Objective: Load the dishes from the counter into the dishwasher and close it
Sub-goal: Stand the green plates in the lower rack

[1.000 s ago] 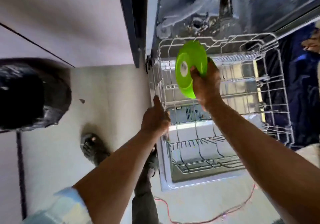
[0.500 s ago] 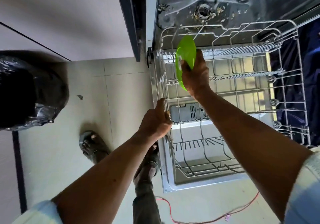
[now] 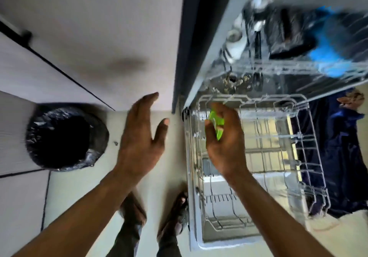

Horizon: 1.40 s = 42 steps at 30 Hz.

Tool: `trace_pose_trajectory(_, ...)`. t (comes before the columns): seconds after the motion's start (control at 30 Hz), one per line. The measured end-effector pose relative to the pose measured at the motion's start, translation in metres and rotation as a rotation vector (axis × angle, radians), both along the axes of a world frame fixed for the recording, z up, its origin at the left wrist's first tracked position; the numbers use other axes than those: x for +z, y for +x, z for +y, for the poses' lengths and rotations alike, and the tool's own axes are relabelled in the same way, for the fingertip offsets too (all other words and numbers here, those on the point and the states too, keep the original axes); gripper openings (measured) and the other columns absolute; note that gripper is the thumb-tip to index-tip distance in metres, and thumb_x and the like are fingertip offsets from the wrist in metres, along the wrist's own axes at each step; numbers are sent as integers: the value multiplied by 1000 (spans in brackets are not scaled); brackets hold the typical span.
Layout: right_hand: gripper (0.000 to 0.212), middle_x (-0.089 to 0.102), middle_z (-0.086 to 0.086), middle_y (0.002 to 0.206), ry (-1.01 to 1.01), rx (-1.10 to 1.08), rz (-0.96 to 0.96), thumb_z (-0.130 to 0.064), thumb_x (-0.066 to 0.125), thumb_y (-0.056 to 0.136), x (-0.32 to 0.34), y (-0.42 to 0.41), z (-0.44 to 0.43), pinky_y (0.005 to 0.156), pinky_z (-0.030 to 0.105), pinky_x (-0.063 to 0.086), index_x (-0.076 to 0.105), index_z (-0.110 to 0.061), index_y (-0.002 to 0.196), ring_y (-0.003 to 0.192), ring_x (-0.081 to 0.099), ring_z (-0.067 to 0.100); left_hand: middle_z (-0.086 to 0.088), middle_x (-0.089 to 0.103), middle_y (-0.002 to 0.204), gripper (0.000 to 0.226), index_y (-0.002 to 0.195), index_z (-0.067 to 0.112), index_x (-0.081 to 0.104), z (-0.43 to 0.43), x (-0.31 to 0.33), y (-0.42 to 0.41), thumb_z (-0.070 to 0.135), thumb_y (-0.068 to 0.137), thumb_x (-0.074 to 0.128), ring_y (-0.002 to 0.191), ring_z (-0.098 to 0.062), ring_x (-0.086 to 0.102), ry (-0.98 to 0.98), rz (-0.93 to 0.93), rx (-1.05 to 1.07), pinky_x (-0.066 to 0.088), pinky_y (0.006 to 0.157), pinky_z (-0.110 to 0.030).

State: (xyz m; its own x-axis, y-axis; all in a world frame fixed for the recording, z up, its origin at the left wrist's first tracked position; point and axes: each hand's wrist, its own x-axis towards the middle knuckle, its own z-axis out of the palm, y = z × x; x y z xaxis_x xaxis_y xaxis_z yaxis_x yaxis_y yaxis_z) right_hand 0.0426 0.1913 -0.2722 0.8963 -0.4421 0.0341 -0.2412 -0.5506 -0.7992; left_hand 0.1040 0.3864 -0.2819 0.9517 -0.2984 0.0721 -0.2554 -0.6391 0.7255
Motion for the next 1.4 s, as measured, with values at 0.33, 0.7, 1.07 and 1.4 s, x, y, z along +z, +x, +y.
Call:
trace_pose_trajectory(0.33,20,64,-14,104,-66,380,-406,-14,57,98,237,137,129,77,14,48,66,-27,110,93,65,8,-6,53,150,36,133,15,64,161,226,132,27,100,60,140,-28,49,87,-617,249,37,115,-43)
trace_pose_trajectory(0.7,44,65,4,117,-242,573,-128,-28,74,89,304,363,237,98,32,49,62,-16,130,107,63,16,2,61,141,44,129,23,66,290,239,240,49,96,52,125,-28,59,439,-515,371,44,103,-45)
trace_pose_trajectory(1.07,161,27,12,162,-884,765,610,-102,61,24,337,534,304,119,49,32,26,-20,158,147,33,34,-2,61,148,59,133,19,69,297,223,240,53,87,54,138,-24,57,417,-624,381,40,111,-46)
trace_pose_trajectory(1.4,160,31,14,156,-940,768,584,-103,61,20,334,508,300,114,56,36,28,-19,152,142,34,39,-3,63,146,60,131,18,72,296,225,240,54,87,51,137,-24,59,426,-607,396,41,110,-47)
